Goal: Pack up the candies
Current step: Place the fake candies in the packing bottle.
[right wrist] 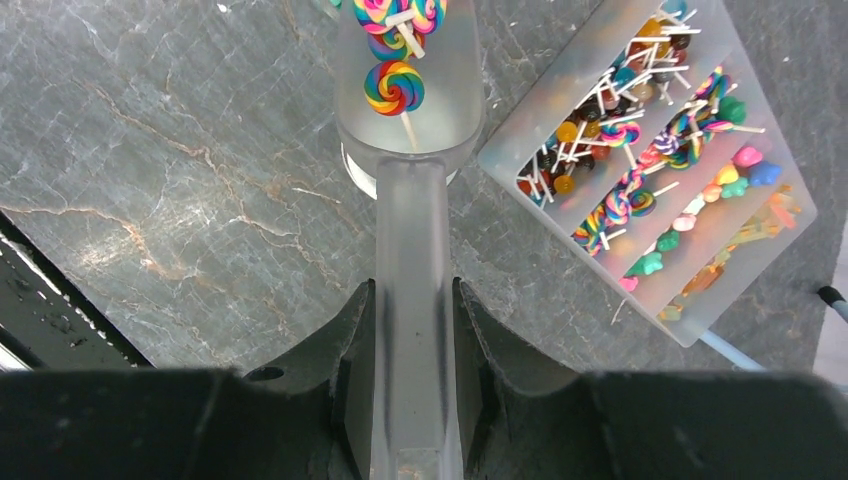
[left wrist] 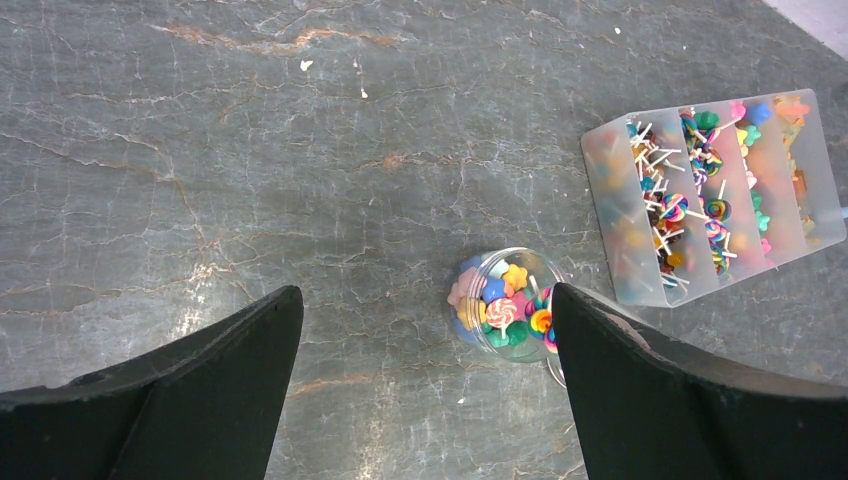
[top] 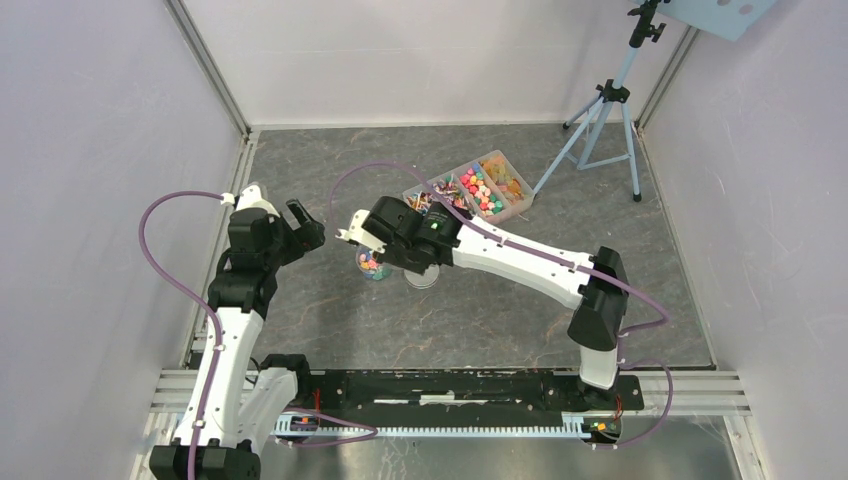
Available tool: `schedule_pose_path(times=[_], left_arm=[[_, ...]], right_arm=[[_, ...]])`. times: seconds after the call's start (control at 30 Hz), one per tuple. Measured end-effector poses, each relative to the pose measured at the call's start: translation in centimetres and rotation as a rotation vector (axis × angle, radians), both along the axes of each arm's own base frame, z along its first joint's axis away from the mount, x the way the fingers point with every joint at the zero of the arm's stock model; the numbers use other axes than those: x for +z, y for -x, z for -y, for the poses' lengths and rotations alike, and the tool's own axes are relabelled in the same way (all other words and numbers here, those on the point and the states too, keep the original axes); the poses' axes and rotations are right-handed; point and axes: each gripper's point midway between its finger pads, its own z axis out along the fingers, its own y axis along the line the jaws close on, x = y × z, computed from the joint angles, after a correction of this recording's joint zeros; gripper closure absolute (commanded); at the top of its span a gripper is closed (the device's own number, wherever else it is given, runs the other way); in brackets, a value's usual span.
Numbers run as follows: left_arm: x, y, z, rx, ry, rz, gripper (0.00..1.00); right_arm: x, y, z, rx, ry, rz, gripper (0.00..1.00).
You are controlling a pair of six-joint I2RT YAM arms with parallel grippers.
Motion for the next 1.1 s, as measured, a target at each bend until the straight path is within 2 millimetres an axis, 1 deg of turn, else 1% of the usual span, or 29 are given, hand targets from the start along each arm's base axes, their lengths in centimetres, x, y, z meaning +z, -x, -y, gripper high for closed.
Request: schedule_pose_path(times=[0.2,0.43,0.7,1.0,1.1], left_arm=[[0.0,0.0,0.0,0.0,0.0,0.0,0.0],[-0.1,0.0,0.0,0.0,-0.001,-0.003,0.0],[-0.3,-0.1,0.0,0.0,0.0,-0.01,0.0],[-0.3,-0.1,0.0,0.0,0.0,-0.01,0.0],[-0.2,-0.1,0.0,-0.001,0.0,-0.01,0.0]], right_arm=[[1.8,-0.4,-1.0,0.0,-0.026,0.032,1.0],[1.5,-0.2,-0.6,-0.001,-0.006,0.027,1.0],[2.0,-0.3,-0.2,-0.007,0.008,0.034,1.0],[2.0,-0.2,-0.2,-0.006,0.007,0.034,1.0],[1.9,-0.1,0.3,-0.008,0.006,0.037,1.0]])
